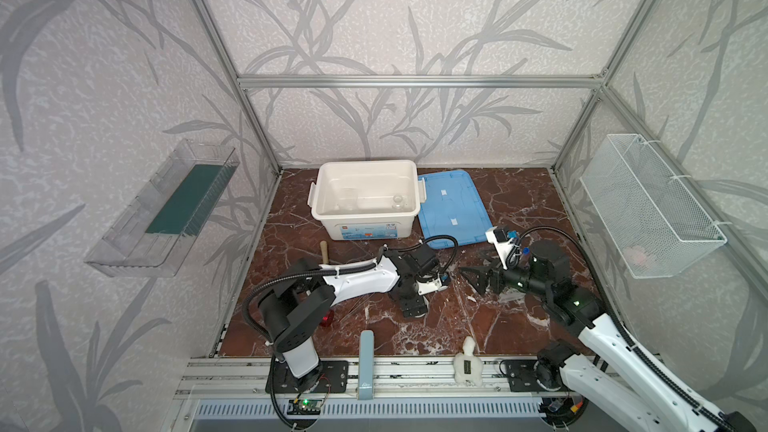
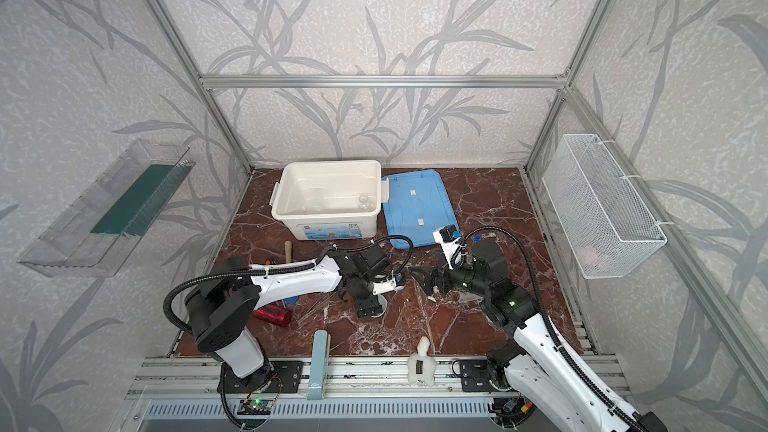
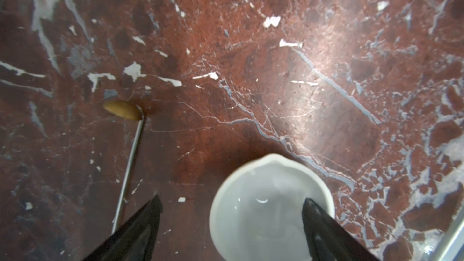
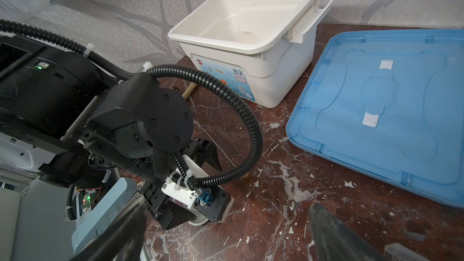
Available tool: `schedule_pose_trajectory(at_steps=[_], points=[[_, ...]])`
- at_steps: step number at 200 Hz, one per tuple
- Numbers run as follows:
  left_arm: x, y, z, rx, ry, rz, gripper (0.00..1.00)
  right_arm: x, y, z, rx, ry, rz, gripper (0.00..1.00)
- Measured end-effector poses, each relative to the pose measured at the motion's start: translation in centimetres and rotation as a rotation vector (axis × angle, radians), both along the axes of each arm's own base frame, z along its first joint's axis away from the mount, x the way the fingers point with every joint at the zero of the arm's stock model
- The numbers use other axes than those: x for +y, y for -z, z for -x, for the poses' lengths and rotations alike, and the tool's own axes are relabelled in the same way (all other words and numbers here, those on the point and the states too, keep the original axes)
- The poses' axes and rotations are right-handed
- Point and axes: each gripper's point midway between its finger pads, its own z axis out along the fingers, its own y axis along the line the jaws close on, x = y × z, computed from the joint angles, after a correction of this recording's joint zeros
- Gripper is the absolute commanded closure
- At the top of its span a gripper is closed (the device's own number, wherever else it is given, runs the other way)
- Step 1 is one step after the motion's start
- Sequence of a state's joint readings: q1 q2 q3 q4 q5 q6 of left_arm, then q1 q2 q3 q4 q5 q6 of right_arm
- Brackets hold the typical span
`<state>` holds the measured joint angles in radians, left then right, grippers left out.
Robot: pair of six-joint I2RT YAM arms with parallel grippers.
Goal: Organize the chemistry lab equipment
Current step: 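Lower the left gripper around the porcelain dish and close on its rim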
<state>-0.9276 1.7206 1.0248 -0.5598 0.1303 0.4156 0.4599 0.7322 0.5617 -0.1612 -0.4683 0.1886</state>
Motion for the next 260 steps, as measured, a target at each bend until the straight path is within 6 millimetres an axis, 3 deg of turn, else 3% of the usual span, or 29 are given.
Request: schedule_pose_trajectory(at_steps=[44,99,190,260], points=[[-0.1,0.2,0.2,0.004,0.005,-0.006,0.11,-0.2,0.0,-0.3,-0.005,0.02,0.008,0.01],[-0.2,-1.4,-0.2,-0.023,-0.009,0.011,0.09,-0.5,0.1,-0.5,-0.01,0.037,0.016,0.01],[-0.9,-3.0,1.6,0.049,-0.002,0.103,0.09,-0.9,-0.1,-0.8,-0.021,0.071,0.019,0.01],[-0.6,-1.7,1.4,0.04,-0.009,0.076,0.1,-0.9,-0.1,-0.9,-0.021,0.074,0.02,0.01]])
